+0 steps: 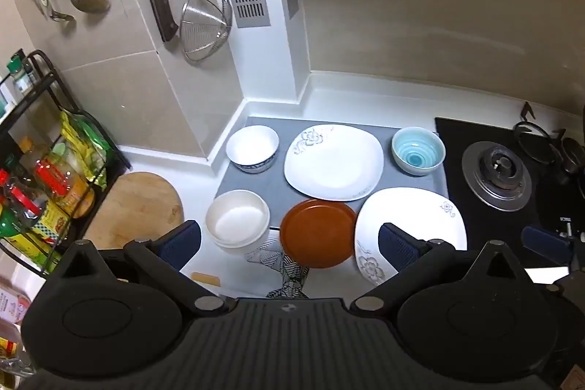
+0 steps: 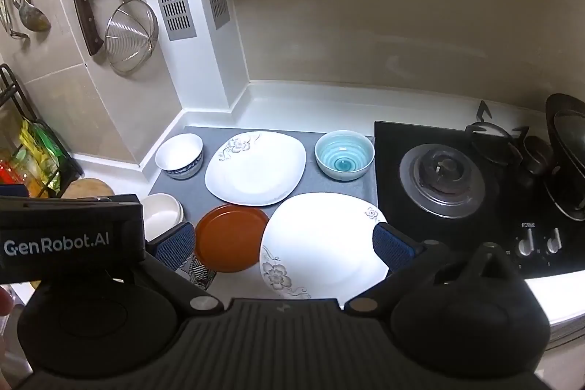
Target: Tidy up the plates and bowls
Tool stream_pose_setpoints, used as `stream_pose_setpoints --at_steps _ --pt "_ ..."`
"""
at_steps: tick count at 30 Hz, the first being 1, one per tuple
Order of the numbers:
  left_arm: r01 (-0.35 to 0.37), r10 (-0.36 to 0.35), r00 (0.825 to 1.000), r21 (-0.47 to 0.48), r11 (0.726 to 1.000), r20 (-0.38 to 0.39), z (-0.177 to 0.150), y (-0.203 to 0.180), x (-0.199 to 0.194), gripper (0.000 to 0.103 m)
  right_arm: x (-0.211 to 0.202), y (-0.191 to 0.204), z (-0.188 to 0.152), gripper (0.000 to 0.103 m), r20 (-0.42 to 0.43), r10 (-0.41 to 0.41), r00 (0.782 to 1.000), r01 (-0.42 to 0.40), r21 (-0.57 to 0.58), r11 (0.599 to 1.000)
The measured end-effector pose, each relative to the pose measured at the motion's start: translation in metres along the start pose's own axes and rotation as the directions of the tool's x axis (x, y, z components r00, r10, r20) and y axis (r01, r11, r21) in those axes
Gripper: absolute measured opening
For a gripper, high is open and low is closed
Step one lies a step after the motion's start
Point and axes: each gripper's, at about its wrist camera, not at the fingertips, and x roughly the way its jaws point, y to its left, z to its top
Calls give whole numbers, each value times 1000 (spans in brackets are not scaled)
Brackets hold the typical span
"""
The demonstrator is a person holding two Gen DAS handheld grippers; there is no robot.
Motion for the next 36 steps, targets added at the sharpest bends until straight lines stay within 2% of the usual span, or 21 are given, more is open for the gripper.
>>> stream_pose_setpoints --at_steps 36 --pt "-13 13 1000 -6 1000 2 -1 30 7 103 13 31 5 103 -25 54 998 -55 -28 998"
